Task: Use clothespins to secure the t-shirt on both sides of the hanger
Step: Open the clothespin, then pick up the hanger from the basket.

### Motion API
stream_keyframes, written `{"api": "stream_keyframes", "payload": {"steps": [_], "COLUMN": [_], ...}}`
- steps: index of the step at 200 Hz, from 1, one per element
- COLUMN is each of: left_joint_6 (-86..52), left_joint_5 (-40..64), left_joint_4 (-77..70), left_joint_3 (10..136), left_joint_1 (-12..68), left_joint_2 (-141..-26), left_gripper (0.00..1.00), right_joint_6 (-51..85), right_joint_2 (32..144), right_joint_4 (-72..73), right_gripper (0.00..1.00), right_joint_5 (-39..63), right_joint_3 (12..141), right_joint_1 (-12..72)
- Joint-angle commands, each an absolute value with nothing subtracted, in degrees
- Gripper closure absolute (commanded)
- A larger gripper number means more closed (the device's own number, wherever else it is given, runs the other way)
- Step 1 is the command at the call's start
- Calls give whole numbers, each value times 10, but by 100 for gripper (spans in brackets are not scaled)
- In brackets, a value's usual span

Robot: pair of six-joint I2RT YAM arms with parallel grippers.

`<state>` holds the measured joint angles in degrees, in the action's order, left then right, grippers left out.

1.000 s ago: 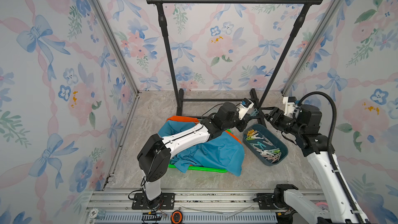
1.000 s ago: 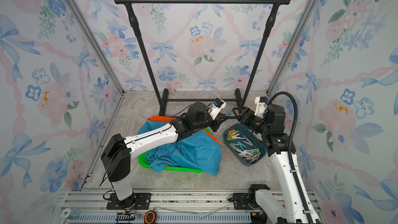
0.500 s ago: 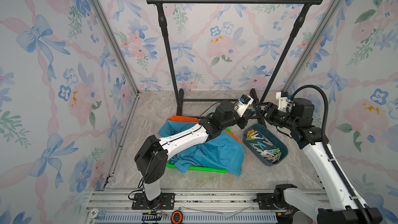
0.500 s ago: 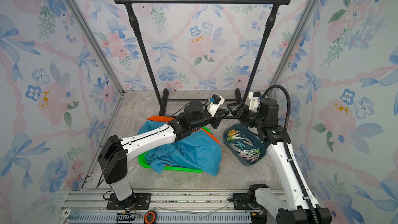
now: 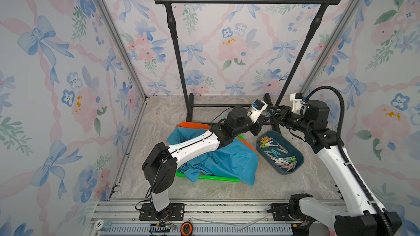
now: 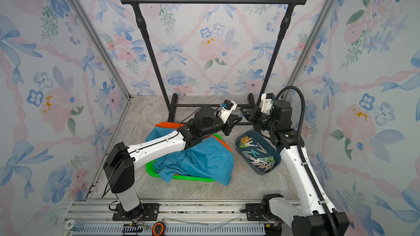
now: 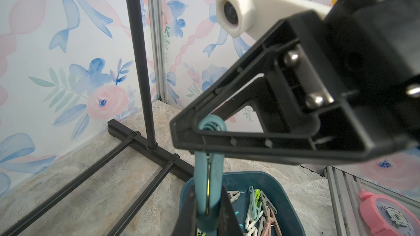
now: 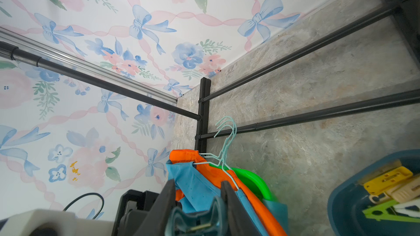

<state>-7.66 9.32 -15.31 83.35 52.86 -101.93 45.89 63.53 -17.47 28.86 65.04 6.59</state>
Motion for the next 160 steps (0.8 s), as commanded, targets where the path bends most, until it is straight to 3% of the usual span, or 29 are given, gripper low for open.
{"api": "stream_keyframes", "payload": {"steps": [1, 28, 60, 76, 115, 160], "left_joint_6": [-69, -72, -79, -87, -115, -142], "left_joint_5": [88, 80, 71, 54, 45, 22], "left_joint_4": [-169, -168, -165, -164, -144, 12], "left_joint_3": [830, 830, 814, 782, 672, 680], "left_joint_1": [531, 530, 530, 529, 507, 426], "left_joint_2": [-1023, -1026, -1015, -987, -868, -836], "left_gripper": [100, 95, 61, 54, 52, 68], "right_joint_6": [459, 462, 458, 455, 443, 430], "right_joint_2": [639, 639, 637, 637, 636, 635], "right_joint_4": [-160, -159, -163, -164, -164, -154], "right_gripper": [71, 74, 75, 74, 74, 74], "right_joint_5": [283, 278, 270, 268, 262, 255], "right_joint_3": [665, 661, 661, 657, 635, 608], "right_joint_1": [74, 74, 73, 72, 68, 73]}}
